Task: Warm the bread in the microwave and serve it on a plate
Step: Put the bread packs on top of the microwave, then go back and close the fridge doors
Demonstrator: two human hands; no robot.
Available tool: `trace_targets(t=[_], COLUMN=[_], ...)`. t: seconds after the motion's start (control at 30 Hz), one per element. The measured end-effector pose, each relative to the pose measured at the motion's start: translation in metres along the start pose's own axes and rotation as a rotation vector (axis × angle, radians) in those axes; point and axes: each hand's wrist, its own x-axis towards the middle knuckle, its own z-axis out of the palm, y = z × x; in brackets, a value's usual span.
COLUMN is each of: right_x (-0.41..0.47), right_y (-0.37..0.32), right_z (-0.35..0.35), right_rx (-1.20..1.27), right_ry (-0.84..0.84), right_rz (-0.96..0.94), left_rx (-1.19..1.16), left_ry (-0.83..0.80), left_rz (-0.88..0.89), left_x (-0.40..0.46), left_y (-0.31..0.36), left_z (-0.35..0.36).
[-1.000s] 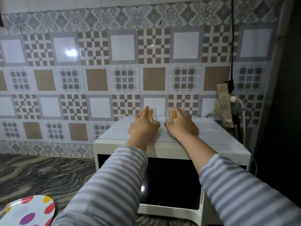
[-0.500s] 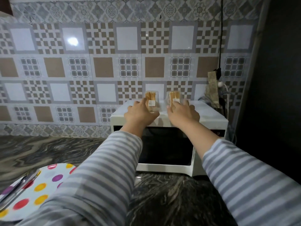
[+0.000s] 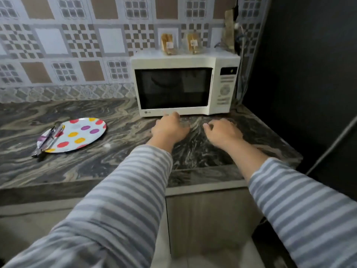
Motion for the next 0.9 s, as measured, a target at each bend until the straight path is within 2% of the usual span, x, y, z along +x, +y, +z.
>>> trace_targets(t=[0.13, 0.2, 0.3, 0.5, 0.67, 0.9], right_x=[-0.068, -0.096, -0.137, -0.228, -0.301, -0.426], right_y=[0.035, 0.058, 0.096, 0.18, 0.278, 0.434], right_z=[0.025, 0.033, 0.033, 0.029, 0.02, -0.05], right_rx=[-0.057, -0.043, -0.004, 0.036, 0.068, 0.013], right_ry=[-0.035, -0.122, -0.328, -0.505, -0.543, -0.411], right_rz=[0.064, 0.087, 0.141, 0.27, 0.491, 0.689], left_rx=[0.011, 0.085, 0.133, 0.198, 0.323, 0.358], left_ry=[-0.31, -0.445, -0.559, -0.792, -0.994, -1.077], left_rz=[0.062, 0.117, 0.162, 0.215, 0.379, 0.624], left_x=[-0.056, -0.077, -0.108, -0.18, -0.256, -0.384], left_y=[0.001, 0.006, 0.02, 0.071, 0.153, 0.313], left_z=[0.033, 0.051, 0.081, 0.156, 0.212, 0.253])
